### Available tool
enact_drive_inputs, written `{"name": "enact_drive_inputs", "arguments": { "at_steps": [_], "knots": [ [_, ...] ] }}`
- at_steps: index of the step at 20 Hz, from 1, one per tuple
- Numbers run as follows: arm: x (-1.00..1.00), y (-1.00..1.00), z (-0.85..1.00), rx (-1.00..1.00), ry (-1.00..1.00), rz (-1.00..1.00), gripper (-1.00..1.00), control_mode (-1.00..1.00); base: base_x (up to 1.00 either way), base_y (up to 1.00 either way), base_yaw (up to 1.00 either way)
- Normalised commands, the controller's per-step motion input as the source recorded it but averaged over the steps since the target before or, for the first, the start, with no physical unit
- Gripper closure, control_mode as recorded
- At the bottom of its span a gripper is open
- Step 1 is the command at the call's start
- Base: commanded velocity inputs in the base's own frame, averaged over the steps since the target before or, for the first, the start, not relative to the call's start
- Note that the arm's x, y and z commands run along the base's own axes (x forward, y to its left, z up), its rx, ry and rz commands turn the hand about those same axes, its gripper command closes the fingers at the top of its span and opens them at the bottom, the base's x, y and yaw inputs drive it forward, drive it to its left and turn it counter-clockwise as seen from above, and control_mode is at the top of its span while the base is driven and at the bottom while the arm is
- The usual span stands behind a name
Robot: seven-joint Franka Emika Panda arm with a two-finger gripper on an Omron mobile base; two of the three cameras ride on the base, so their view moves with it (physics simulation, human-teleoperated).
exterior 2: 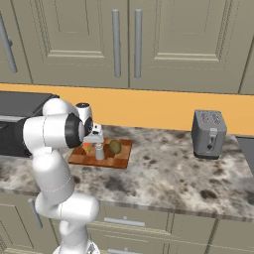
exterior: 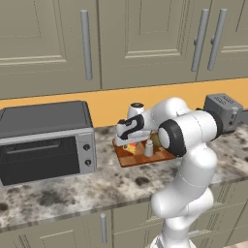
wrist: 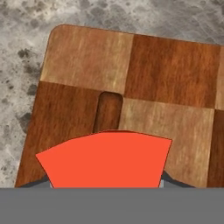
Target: Retrieve the reheated potato from the microwave, then place the potato, cheese, and condiment on the cutting board.
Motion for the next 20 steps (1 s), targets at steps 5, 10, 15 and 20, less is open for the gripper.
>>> {"name": "enact_drive_inputs", "arguments": {
  "at_steps": [5, 10, 15, 20],
  "knots": [
    [-0.07, -0.03, 0.0, 0.0, 0.0, -0.01, -1.0, -1.0, 0.0, 0.0, 0.0],
    [-0.04, -0.03, 0.07, 0.0, 0.0, -0.03, -1.0, -1.0, 0.0, 0.0, 0.0],
    [-0.02, 0.0, 0.23, 0.0, 0.0, 0.0, -1.0, -1.0, 0.0, 0.0, 0.0],
    [-0.25, 0.0, 0.23, 0.0, 0.0, -0.01, -1.0, -1.0, 0.0, 0.0, 0.0]
  ]
}}
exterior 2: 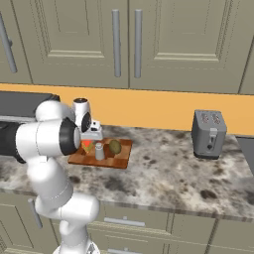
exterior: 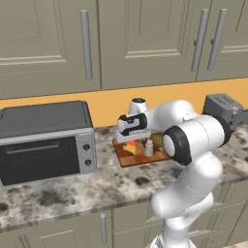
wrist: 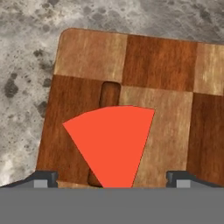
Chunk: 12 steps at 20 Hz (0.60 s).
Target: Retrieve the reheated potato from the microwave, then place the potato, cheese, and condiment on the cutting board.
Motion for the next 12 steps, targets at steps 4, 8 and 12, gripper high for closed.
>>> {"name": "enact_drive_inputs", "arguments": {
  "at_steps": [4, 8, 12],
  "knots": [
    [-0.46, 0.0, 0.09, 0.0, 0.0, -0.03, -1.0, -1.0, 0.0, 0.0, 0.0],
    [-0.38, -0.01, 0.16, 0.0, 0.0, -0.02, -1.0, -1.0, 0.0, 0.0, 0.0],
    [-0.33, -0.01, 0.22, 0.01, -0.01, 0.0, -1.0, -1.0, 0.0, 0.0, 0.0]
  ]
}}
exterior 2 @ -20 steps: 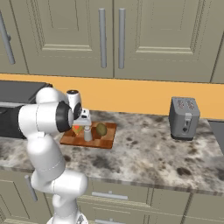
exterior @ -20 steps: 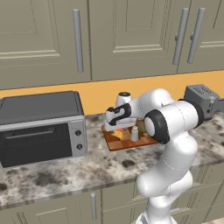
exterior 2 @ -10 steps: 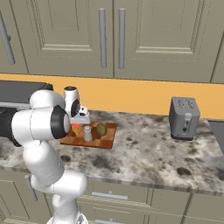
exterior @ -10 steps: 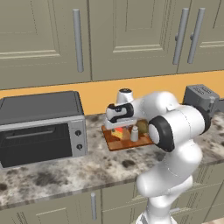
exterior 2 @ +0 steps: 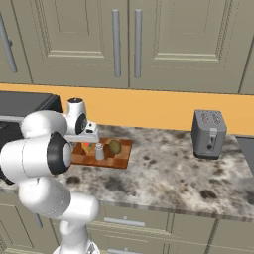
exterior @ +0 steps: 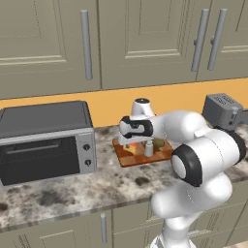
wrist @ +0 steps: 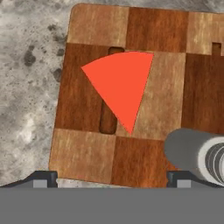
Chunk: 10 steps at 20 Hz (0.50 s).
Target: Retrieve the reheated potato from the microwave, then place the potato, cheese, and condiment on the cutting board.
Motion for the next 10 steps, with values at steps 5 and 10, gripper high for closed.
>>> {"name": "enact_drive_inputs", "arguments": {
  "at_steps": [5, 10],
  "knots": [
    [-0.4, 0.0, 0.25, 0.0, -0.06, 0.0, -1.0, -1.0, 0.0, 0.0, 0.0],
    [-0.52, -0.07, 0.28, 0.0, -0.01, 0.0, -1.0, -1.0, 0.0, 0.0, 0.0]
  ]
}}
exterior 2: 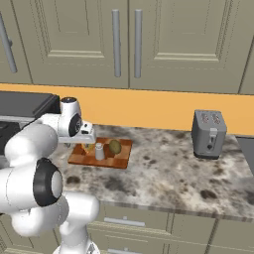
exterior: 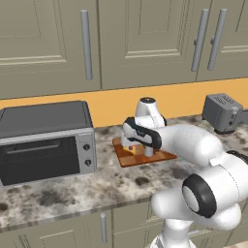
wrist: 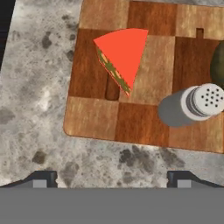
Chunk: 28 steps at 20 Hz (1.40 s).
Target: Retrieve the reheated potato from the microwave, then place the potato, cheese, and condiment on the cutting board.
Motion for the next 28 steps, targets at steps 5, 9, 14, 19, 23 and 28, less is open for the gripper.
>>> {"name": "enact_drive_inputs", "arguments": {
  "at_steps": [5, 9, 14, 19, 23, 28],
  "knots": [
    [-0.67, -0.16, 0.25, 0.02, -0.08, 0.0, -1.0, -1.0, 0.0, 0.0, 0.0],
    [-0.77, -0.18, 0.22, 0.02, -0.14, 0.0, -1.0, -1.0, 0.0, 0.0, 0.0],
    [-0.78, -0.14, 0.24, 0.03, -0.13, 0.0, -1.0, -1.0, 0.0, 0.0, 0.0],
    [-0.77, -0.11, 0.28, 0.03, -0.07, -0.01, -1.0, -1.0, 0.0, 0.0, 0.0],
    [-0.72, -0.07, 0.24, 0.01, -0.02, -0.04, -1.0, -1.0, 0.0, 0.0, 0.0],
    [-0.66, -0.04, 0.25, 0.0, 0.0, -0.03, -1.0, -1.0, 0.0, 0.0, 0.0]
  ]
}}
